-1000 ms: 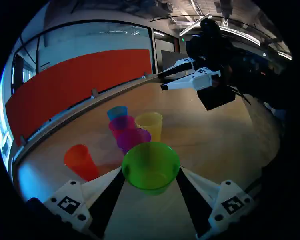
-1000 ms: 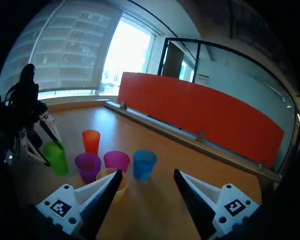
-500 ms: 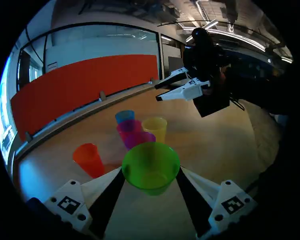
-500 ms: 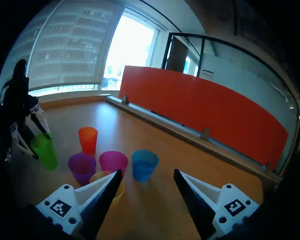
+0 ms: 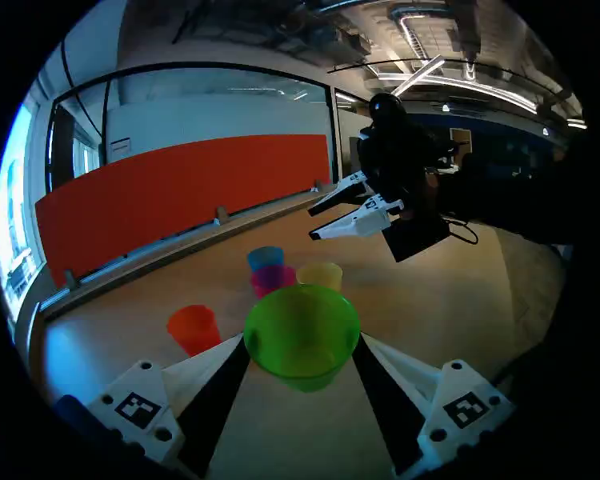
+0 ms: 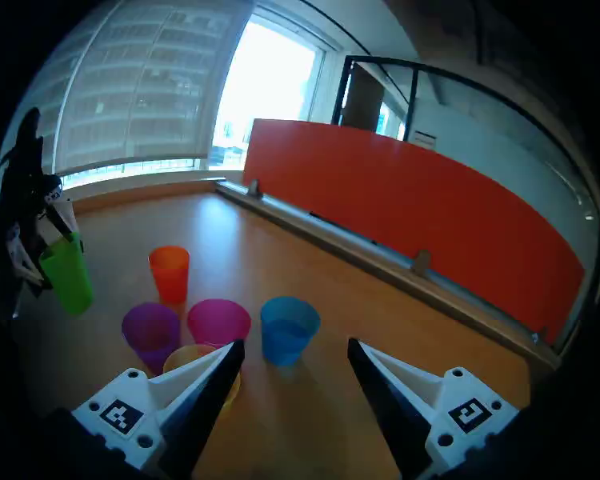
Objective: Pour water
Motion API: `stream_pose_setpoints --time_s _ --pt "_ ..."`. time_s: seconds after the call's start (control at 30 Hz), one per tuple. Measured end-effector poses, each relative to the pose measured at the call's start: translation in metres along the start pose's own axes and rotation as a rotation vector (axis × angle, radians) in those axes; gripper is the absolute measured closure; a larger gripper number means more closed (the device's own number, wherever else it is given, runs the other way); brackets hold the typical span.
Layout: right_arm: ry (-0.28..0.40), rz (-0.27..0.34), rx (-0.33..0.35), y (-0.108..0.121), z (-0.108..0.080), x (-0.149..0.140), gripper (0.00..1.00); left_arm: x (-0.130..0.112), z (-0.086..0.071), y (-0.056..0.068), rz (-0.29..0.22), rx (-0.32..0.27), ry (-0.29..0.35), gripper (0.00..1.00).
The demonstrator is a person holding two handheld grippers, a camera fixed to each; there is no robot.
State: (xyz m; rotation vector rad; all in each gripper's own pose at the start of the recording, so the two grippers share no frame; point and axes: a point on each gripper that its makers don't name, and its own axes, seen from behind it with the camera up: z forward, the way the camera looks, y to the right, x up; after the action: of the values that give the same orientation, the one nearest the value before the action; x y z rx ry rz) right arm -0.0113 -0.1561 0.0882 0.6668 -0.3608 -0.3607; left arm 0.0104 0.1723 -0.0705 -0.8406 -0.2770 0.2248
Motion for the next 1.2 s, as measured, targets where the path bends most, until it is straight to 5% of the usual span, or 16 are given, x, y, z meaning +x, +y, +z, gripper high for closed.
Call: stream_pose_setpoints --time_s 0.47,1.2 --pt "-0.049 -0.016 0.054 0.0 0.026 -0.011 0.0 0.011 -0.017 -0.008 -0.054 0.037 0.043 0.13" --pt "-0.133 -0.048 0.125 0.0 0.067 -0.024 0.0 0.008 -0.03 -0.015 -0.06 0.082 0.049 0.13"
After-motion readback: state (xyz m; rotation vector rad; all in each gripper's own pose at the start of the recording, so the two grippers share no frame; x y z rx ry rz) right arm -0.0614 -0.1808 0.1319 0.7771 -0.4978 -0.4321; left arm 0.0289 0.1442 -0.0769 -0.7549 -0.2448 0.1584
